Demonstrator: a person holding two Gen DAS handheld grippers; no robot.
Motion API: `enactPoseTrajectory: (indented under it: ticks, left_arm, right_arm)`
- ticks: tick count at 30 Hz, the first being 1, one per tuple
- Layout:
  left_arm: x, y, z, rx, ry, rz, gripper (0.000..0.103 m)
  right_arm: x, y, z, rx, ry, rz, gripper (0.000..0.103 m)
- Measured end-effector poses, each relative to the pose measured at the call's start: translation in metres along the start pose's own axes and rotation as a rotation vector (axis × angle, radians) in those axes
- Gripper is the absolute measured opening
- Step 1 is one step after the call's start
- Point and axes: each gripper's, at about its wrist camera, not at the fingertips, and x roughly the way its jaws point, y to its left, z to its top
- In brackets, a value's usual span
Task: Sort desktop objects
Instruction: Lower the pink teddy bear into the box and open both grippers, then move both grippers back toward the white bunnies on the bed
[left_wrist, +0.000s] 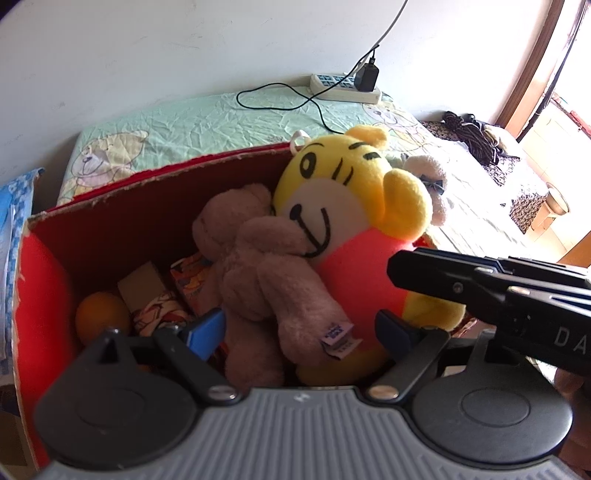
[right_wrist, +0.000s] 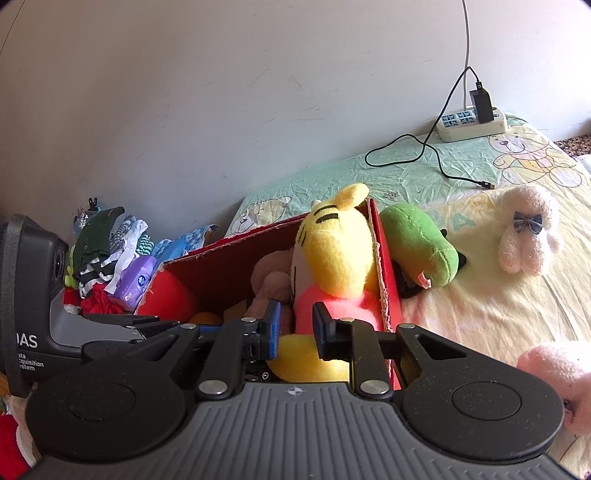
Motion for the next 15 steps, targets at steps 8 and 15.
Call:
enactPoseTrajectory:
  ticks: [8, 15]
  left_arm:
    - [-0.001, -0.011, 0.003, -0.057, -0.01, 0.088, 0.089]
    - [-0.01, -0.019, -0.001, -0.127, -0.03, 0.175, 0.089]
  right_arm:
    - [0.003, -0.019, 0.011, 0.006, 0.06, 0.099, 0.022]
    - [0.002, -0.035, 0.021, -0.022, 0.1, 0.192, 0.023]
